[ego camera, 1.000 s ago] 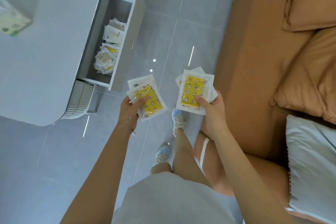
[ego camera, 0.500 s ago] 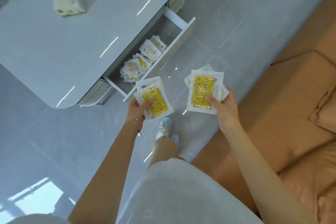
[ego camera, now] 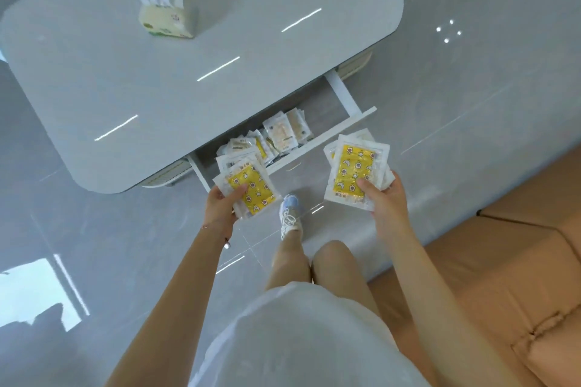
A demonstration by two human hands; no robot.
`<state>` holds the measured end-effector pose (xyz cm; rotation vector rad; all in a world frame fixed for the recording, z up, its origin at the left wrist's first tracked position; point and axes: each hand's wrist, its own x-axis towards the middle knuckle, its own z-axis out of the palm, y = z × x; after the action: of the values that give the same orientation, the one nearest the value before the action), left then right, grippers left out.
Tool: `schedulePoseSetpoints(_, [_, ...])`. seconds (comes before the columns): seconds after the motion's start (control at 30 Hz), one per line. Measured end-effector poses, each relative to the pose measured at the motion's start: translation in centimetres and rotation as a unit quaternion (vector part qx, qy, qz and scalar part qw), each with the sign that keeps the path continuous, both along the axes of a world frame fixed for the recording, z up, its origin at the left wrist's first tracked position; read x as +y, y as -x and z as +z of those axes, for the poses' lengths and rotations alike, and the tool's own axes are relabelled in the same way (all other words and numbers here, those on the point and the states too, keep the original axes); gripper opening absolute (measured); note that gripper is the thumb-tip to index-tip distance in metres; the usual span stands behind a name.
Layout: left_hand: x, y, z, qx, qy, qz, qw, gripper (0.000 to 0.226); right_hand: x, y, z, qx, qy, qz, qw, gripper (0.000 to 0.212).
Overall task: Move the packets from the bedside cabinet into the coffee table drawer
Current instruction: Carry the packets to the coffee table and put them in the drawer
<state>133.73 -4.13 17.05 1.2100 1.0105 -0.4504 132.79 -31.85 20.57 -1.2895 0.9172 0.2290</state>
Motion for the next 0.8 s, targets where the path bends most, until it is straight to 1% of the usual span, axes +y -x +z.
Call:
schedulePoseSetpoints(0.2, [-2.3,-4.5,-0.7,0.017,0.007,0.080,0.997,0.017,-1.4,-8.5,0.1,0.008,0.006,0.076,0.997,0.035])
schedulePoseSetpoints(0.27, [-2.8,-5.7,-1.4,0.028,0.002,0.104,0.994,0.016,-1.4,-11.1,-0.2,0.011,0.006,0.105,0.994,0.034])
schedulePoseSetpoints(0.37, [-3.5,-7.3,-2.8,0.040,-0.002,0.140,0.989,0.023,-1.2,-14.7,-1.3,0.017,0.009,0.151,0.988,0.033])
schedulePoseSetpoints(0.43, [-3.8,-8.3,-3.9,0.044,0.000,0.165,0.985,0.025,-1.0,-16.8,-2.6,0.028,0.006,0.179,0.983,0.037])
schedulePoseSetpoints(0.53, [-4.1,-9.3,-6.3,0.069,0.014,0.202,0.977,0.027,-0.8,-19.2,-5.2,0.043,0.016,0.217,0.975,0.040])
schedulePoseSetpoints(0.63, [-4.4,-9.8,-9.7,0.111,0.029,0.206,0.972,0.031,-0.5,-20.7,-9.1,0.059,0.040,0.239,0.968,0.037])
schedulePoseSetpoints(0.73, [-4.2,-10.4,-14.6,0.144,0.012,0.200,0.969,0.032,-0.4,-22.6,-14.5,0.083,0.059,0.262,0.960,0.037])
schedulePoseSetpoints(0.8, [-3.6,-10.8,-18.2,0.156,-0.010,0.193,0.969,0.027,0.0,-23.6,-18.5,0.096,0.069,0.283,0.952,0.038])
